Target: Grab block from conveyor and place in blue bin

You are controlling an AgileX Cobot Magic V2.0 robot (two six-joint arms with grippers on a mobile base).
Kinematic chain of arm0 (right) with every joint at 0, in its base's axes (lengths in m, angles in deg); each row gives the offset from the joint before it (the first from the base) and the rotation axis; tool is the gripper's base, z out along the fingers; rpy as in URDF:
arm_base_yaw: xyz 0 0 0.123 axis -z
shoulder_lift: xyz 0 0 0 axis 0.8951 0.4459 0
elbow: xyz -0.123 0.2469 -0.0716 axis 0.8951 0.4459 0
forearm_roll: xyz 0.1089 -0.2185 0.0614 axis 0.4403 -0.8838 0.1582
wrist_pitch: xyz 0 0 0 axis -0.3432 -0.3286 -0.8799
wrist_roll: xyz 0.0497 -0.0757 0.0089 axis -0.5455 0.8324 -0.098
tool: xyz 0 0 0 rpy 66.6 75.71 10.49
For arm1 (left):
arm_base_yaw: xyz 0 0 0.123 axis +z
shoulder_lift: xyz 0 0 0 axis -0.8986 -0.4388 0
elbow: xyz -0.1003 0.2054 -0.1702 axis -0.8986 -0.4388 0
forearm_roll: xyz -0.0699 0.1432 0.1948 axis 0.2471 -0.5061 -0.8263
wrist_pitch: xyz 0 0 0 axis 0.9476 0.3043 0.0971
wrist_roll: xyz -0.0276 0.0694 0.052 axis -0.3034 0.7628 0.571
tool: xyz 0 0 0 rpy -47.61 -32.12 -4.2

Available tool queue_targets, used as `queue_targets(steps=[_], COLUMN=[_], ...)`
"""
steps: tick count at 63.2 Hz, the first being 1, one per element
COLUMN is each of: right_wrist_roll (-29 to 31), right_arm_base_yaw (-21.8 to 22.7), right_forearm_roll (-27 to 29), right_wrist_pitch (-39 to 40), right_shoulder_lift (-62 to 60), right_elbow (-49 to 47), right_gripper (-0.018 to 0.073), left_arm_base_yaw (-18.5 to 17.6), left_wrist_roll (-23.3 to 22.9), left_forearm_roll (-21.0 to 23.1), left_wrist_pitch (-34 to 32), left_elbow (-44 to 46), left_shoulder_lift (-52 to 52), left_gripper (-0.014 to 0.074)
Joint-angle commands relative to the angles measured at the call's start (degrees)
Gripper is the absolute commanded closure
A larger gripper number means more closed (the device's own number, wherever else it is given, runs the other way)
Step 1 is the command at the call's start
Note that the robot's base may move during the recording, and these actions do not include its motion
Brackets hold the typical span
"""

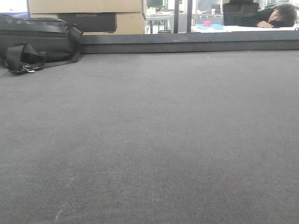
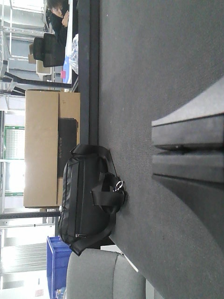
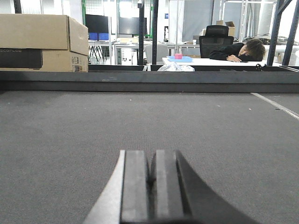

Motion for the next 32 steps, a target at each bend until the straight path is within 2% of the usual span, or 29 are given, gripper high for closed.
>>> queue_targets(steps=[1, 32], right_wrist_roll=[0.18, 0.18], right_arm_base_yaw=[-0.08, -0.08], right_forearm_roll=[-0.4, -0.4], right_wrist_pitch=[0.95, 0.95], right_shoulder_lift=[0.36, 0.36], right_elbow=[-0.16, -0.16], right_gripper=[0.0721, 0.0721], left_arm_base_yaw=[0.07, 0.07], left_wrist_roll=[0.03, 0.03], left_forearm_roll=[0.26, 0.26], left_wrist_pitch=[-0.89, -0.89], left_elbow=[0.14, 0.14], left_shoulder_lift=[0.32, 0.32], left_gripper=[0.0708, 0.0708])
